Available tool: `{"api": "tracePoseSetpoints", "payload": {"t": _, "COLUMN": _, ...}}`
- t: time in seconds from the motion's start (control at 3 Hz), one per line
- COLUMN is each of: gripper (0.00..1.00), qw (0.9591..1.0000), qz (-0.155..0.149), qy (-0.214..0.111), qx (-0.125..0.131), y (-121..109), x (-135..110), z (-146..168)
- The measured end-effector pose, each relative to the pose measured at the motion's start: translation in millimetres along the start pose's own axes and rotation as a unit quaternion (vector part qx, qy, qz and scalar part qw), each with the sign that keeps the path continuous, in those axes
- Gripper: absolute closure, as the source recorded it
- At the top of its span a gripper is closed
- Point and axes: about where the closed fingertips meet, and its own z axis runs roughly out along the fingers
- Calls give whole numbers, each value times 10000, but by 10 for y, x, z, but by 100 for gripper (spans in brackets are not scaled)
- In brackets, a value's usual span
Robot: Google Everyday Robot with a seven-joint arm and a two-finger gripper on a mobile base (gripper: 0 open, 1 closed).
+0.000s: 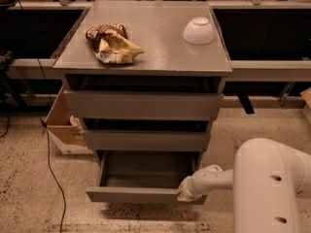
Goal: Close bottom drawer
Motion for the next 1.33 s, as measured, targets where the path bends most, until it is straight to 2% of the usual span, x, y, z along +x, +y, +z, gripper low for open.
{"api": "tracePoseSetpoints", "payload": {"t": 0.33, "gripper": 92, "qw": 10000, "qz": 27, "qy": 14, "qx": -70, "y": 69, "x": 14, "z": 36}}
{"api": "tracePoseSetpoints", "payload": {"t": 0.67, "gripper": 100, "qw": 10000, "qz": 46, "qy": 20, "qx": -86, "y": 78, "x": 12, "z": 22}}
{"api": "tracePoseSetpoints", "payload": {"t": 1.0, "gripper": 100, "qw": 10000, "qz": 47, "qy": 19, "qx": -84, "y": 76, "x": 10, "z": 15}}
{"api": "tracePoseSetpoints", "payload": {"t": 1.33, "gripper": 100, "qw": 9997, "qz": 121, "qy": -92, "qx": 180, "y": -69, "x": 11, "z": 24}}
